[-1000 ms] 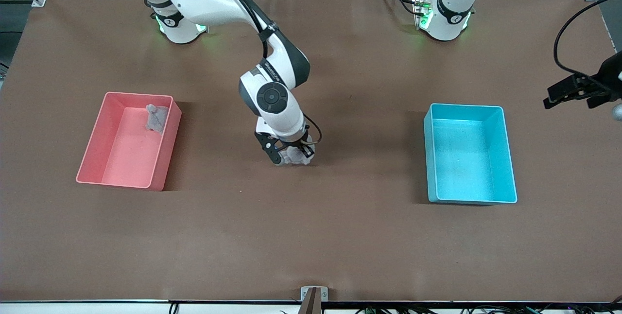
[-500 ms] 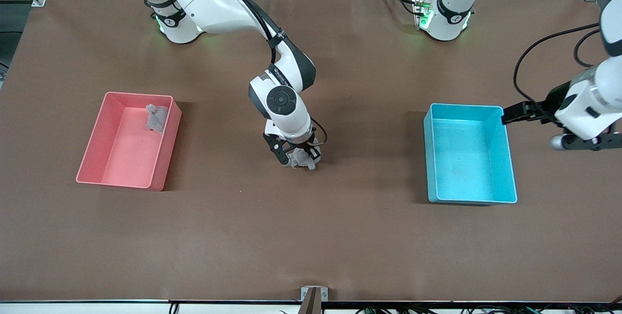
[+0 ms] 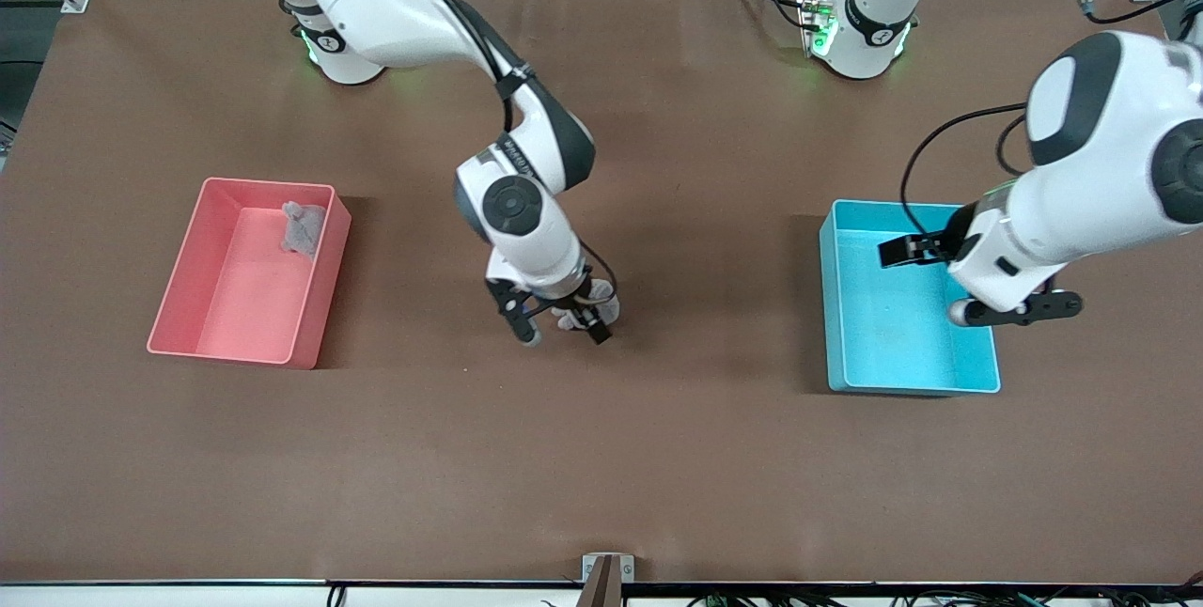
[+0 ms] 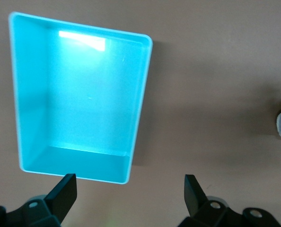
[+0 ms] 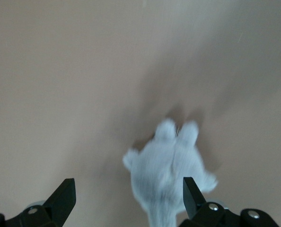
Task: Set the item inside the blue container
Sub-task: 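Set the plush on the table with the right gripper while the left gripper moves out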
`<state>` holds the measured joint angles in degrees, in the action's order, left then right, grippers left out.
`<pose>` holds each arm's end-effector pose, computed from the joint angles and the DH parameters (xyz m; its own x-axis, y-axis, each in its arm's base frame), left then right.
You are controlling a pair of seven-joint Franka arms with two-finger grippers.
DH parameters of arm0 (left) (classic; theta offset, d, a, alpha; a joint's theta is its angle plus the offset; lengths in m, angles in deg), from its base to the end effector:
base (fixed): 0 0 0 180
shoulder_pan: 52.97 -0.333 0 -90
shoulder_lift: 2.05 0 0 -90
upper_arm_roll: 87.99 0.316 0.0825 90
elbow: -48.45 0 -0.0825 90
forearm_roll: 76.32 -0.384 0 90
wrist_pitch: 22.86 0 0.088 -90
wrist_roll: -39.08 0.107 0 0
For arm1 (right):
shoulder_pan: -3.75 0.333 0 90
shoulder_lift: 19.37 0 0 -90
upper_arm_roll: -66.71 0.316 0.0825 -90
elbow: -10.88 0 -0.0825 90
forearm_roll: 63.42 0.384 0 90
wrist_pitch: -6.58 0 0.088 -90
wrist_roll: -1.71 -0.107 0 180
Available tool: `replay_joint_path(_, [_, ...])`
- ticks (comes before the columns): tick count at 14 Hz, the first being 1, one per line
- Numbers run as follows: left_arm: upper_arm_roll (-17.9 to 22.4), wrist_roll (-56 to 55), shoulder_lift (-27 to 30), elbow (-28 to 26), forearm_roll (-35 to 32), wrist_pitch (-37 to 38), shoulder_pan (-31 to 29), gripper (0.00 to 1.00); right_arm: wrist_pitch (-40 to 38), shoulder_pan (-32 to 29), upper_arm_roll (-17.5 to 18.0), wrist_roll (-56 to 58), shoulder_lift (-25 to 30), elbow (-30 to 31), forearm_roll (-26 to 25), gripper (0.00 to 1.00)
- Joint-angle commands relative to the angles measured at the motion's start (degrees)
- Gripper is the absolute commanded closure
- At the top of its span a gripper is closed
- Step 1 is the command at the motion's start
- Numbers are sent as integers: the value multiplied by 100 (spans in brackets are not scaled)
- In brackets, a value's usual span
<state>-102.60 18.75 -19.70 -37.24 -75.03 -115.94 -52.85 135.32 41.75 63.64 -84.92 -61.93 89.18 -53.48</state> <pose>0.6165 -0.1448 0.4855 0.9762 0.1005 -0.1922 0.1089 -0.9935 0.0337 0.6056 0.4399 0.2906 0.5560 -0.8246 -0.1044 -0.8291 -0.5413 -0.1399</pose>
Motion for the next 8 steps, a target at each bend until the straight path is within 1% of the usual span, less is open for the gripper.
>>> replay_joint_path(1, [10, -654, -229, 53, -190, -244, 435, 0, -909, -643, 97, 672, 606, 106, 278, 0])
replay_joint_path(2, [10, -866, -334, 44, -216, -428, 602, 0, -1330, -923, 79, 935, 799, 123, 436, 0])
replay_joint_path(4, [10, -1322, -589, 44, -374, -710, 1058, 0, -2498, -1556, 53, 2416, 1151, 167, 464, 0])
replay_joint_path(5, [1, -1812, -729, 53, -358, -920, 1261, 0, -3008, -2055, 53, 3058, 1292, 185, 464, 0])
replay_joint_path(6, [1, -2278, -861, 70, -340, -1183, 1480, 0, -3239, -2347, 53, 3317, 1450, 289, 464, 0])
replay_joint_path(8, [1, -2939, -1204, 88, -296, -1921, 1841, 0, -3277, -2910, 44, 4053, 1924, 833, 447, 0])
